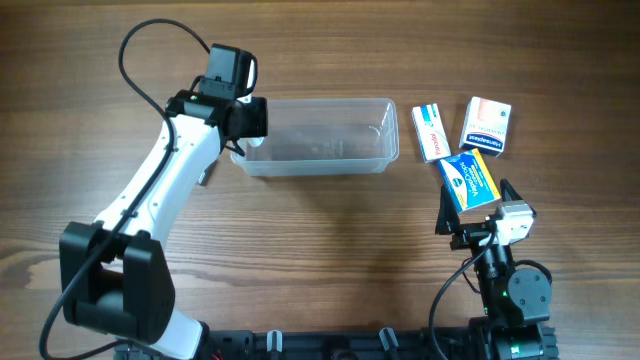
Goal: Pack container
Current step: 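Carry the spray bottle over the container and release it inside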
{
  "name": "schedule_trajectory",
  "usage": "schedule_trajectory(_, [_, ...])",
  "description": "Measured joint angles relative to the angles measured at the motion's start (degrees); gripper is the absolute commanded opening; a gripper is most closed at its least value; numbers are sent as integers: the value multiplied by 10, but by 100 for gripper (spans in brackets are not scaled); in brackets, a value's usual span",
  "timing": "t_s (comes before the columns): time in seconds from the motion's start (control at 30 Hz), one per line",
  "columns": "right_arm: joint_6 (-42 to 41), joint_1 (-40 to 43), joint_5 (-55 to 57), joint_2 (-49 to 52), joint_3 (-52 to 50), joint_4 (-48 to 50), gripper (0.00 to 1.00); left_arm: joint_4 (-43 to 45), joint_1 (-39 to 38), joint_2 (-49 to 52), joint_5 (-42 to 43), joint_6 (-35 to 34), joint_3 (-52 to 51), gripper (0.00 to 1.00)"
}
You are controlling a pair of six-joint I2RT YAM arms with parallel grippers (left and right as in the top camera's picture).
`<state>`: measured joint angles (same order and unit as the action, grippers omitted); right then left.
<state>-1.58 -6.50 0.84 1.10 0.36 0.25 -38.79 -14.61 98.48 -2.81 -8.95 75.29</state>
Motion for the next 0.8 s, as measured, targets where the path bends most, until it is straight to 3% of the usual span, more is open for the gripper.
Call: schedule_trajectory(0.8, [0,0,0,0,0,0,100,13,0,31,-4,0,0,30])
